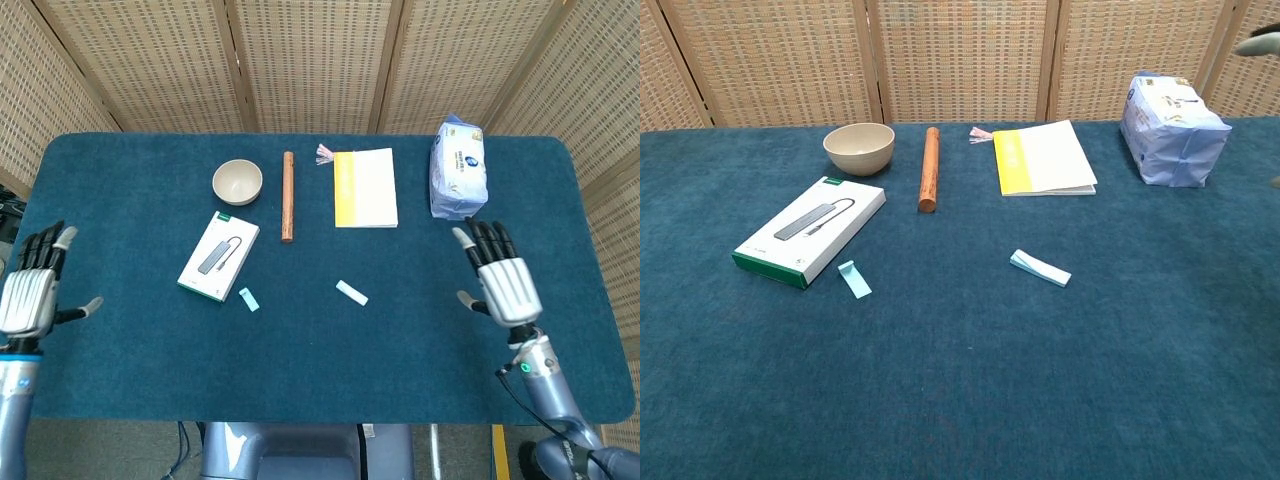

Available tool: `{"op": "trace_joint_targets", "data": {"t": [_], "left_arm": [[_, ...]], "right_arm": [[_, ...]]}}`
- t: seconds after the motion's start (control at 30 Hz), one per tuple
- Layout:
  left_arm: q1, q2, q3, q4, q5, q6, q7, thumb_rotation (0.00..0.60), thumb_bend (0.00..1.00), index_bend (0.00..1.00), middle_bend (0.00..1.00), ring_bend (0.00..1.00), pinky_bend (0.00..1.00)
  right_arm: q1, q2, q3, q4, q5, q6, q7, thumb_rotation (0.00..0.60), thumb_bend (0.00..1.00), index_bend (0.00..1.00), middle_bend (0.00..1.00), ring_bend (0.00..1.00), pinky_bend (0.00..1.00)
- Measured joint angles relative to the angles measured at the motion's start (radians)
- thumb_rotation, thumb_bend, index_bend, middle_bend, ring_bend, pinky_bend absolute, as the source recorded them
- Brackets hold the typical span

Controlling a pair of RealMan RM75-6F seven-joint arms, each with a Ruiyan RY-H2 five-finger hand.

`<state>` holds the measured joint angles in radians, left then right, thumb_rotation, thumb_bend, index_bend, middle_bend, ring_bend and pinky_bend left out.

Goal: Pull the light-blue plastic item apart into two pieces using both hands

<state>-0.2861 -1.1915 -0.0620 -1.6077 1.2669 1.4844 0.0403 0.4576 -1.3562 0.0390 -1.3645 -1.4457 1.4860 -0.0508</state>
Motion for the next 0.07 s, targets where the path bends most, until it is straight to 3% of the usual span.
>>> {"op": "trace_joint_targets", "data": {"t": [0.07], "left_arm": [[0.042,0.027,0.014,-0.028,-0.007,0.026,-0.02,0.6,0.0,0.0,0.0,0.0,0.0]], "right_arm": [[-0.041,0.006,-0.012,0.021,-0.015,0.043,0.038,0.6,0.0,0.0,0.0,0.0,0.0]]}}
